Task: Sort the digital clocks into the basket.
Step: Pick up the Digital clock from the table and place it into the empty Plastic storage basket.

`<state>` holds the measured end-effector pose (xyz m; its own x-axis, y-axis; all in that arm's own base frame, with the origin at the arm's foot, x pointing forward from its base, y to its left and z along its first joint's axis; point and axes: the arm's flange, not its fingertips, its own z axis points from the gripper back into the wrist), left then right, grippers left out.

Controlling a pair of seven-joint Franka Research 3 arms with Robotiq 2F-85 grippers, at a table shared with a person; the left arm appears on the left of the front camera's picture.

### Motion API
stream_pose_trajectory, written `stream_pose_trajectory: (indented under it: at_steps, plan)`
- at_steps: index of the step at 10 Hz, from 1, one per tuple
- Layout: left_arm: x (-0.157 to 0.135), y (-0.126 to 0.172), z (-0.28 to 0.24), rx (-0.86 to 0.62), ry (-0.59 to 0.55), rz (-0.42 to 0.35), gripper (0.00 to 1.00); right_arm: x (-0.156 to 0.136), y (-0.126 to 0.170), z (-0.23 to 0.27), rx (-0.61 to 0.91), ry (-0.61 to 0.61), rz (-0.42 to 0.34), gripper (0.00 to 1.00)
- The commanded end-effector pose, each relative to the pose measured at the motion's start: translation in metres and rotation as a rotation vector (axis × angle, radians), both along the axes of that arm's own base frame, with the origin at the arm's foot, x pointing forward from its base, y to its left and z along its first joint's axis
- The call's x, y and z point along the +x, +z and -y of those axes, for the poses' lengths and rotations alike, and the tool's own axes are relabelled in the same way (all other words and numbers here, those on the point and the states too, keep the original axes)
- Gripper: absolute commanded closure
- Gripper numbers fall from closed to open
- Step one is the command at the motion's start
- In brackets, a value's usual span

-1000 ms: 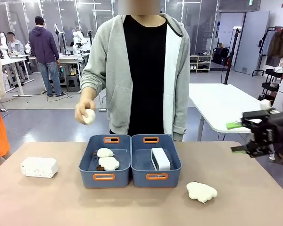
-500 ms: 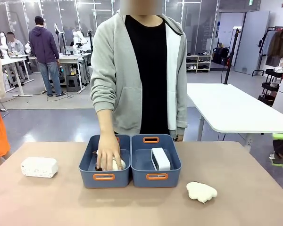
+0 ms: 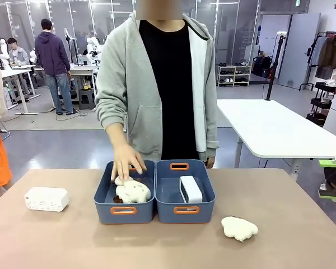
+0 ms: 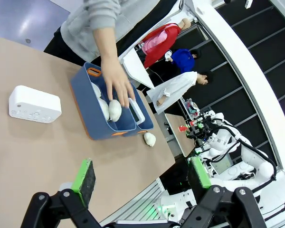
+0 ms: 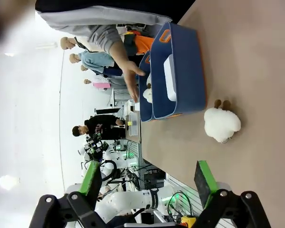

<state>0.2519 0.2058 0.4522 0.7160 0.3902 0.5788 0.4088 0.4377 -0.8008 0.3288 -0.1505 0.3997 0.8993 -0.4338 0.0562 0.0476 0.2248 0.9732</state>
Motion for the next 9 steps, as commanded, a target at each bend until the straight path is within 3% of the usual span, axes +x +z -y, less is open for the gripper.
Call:
stream_pose_trajectory:
  at_steps: [1,2,4,5,6,9]
  plan:
    - [0.000,0.000,0.000,0.000,0.000,0.000,0.00,-0.001,0.003,0.002,0.006,-0.004,0.007,0.00]
    - [-0.005,0.021,0.019,0.180,-0.073,0.058,0.00,-0.001,0.003,0.002,0.006,-0.004,0.007,0.00]
    - [0.043,0.032,0.056,0.617,-0.208,0.026,0.00,-0.001,0.003,0.002,0.006,-0.004,0.007,0.00]
    - [0.076,0.036,0.070,0.769,-0.247,0.021,0.00,-0.001,0.003,0.002,0.006,-0.004,0.007,0.00]
    - [0.109,0.042,0.091,0.868,-0.406,0.115,0.00,-0.001,0.003,0.002,0.006,-0.004,0.007,0.00]
    - [0.171,0.054,0.152,1.155,-0.673,0.208,0.00,-0.001,0.003,0.002,0.006,-0.004,0.007,0.00]
